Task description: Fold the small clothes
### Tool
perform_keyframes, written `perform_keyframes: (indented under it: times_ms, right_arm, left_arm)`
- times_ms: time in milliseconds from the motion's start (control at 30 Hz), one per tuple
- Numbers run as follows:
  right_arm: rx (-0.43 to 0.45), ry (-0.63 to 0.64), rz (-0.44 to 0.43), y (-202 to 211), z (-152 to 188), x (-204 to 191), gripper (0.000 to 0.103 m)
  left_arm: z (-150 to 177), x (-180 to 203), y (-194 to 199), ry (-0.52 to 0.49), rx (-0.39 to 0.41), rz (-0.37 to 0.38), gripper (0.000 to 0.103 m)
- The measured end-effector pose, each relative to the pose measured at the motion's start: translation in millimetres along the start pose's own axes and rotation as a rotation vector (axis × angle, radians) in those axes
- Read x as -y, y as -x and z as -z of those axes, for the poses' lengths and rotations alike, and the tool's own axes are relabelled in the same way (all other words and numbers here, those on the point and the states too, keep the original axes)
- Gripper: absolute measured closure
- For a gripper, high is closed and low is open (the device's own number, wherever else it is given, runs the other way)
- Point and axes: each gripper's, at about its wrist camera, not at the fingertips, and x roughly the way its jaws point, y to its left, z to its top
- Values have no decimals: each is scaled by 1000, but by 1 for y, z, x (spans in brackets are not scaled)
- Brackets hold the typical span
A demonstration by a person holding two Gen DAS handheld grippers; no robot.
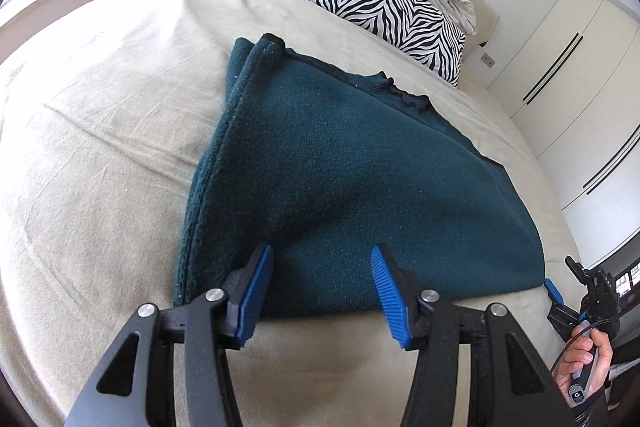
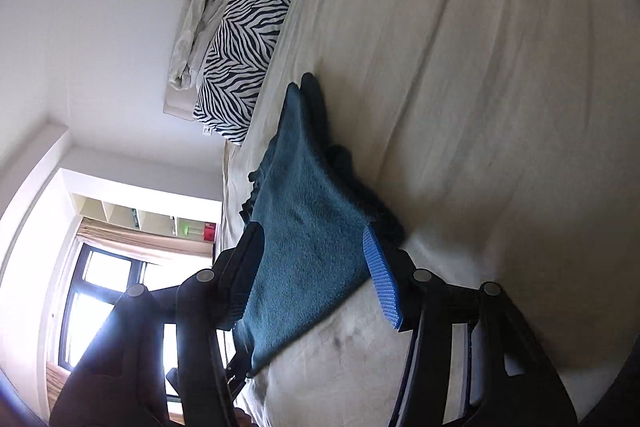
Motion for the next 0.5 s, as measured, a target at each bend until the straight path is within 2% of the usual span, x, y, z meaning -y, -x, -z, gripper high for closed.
perform_keyframes:
  times_ms: [67,100,200,300,400,500]
  right_arm:
    - [39,-8,27,22,-8,4,46]
    - [41,-23,27,30,-9,6,46]
    - [-7,-67,-11,42,1,10,45]
    - [-82,-73,-27,17,20,-3,45]
    - [-144,-102,34,-32,42,-13,45]
    - [-113,-143,53,-51,48,-12,47]
  left_arm:
    - [-2,5,12,5,41,-12,32]
    - [-4,8,16,11,59,-4,31]
    - [-14,18,17,21,68,35,26]
    - [-22,35,4,8,44,70,26]
    - [-30,51,-12,5,20,112,26]
    - [-38,66,-30,8,-6,145,26]
